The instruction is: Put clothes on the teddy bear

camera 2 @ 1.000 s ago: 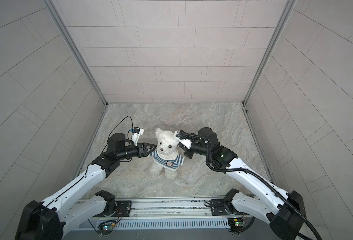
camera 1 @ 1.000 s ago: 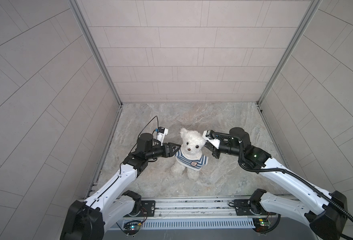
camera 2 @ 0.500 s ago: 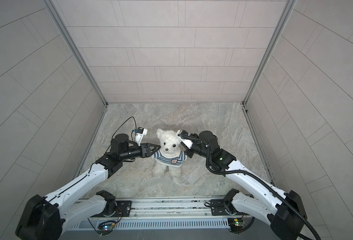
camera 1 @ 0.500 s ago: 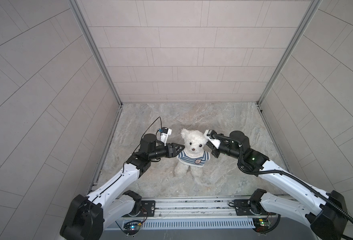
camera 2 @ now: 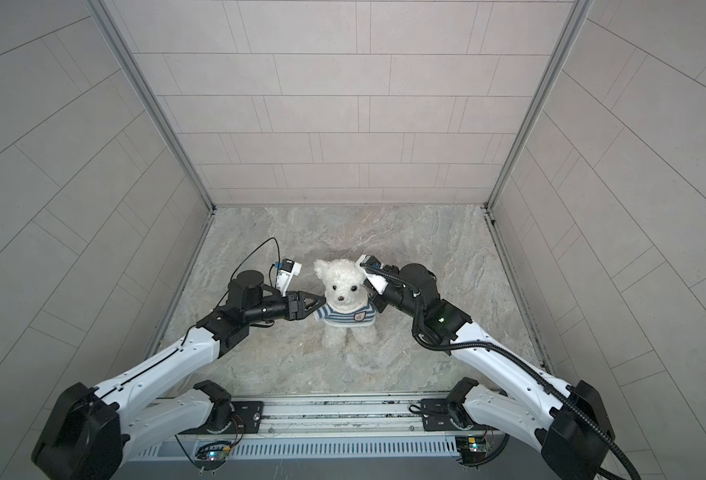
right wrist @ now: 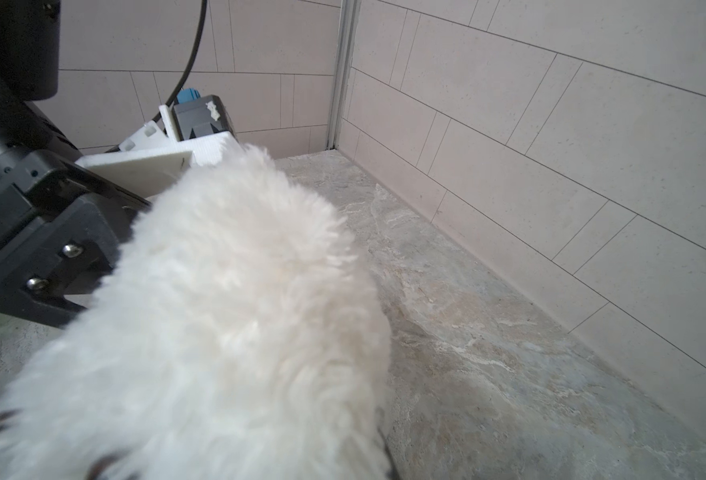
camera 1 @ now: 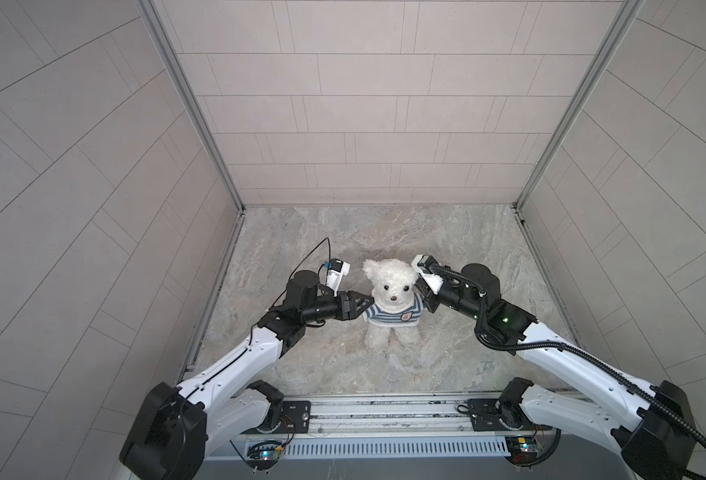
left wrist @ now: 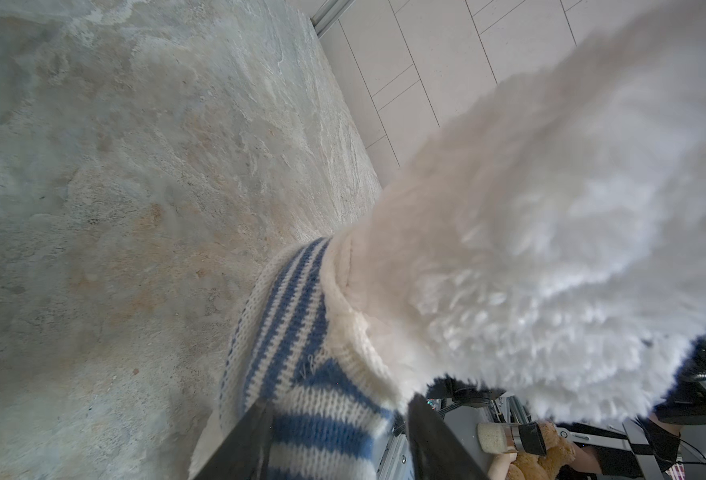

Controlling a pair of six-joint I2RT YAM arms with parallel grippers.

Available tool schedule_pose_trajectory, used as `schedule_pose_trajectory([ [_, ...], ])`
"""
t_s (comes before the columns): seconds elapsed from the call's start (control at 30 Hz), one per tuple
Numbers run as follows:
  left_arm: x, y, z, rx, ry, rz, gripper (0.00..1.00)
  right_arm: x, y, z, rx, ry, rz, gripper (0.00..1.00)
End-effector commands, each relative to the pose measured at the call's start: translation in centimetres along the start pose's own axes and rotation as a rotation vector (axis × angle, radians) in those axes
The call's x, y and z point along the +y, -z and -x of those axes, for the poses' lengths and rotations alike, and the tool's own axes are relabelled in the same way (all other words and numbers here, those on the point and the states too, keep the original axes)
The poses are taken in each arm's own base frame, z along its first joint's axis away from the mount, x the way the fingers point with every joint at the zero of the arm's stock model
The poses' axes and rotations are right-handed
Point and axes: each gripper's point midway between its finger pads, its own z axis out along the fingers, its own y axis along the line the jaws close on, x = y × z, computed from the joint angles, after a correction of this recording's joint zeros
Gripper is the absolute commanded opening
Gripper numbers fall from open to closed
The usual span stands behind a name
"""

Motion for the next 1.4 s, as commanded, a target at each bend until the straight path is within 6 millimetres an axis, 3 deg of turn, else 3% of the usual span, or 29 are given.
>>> schedule_pose_trajectory([
  [0.0,-0.1,-0.6,-0.9,0.022,-0.022,-0.009,0.54,-1.0,-0.2,2.1,-0.071,-0.023,-0.038,0.00],
  [0.57,3.0,-1.0,-1.4,-0.025,0.056,0.088,0.46,-1.1,-4.4,-1.2,0.025,-0.125,-0.031,0.03],
  [1.13,7.0,-1.2,-2.4,-0.037,0.127,0.242,0.50,-0.9,-7.8,-5.5,0.085,-0.169,-0.020,0.19],
  [1.37,8.0,-1.1,-2.6,-0.042,0.154,0.285,0.53,-1.0,-9.0,-6.4,0.090,-0.193,-0.019,0.28],
])
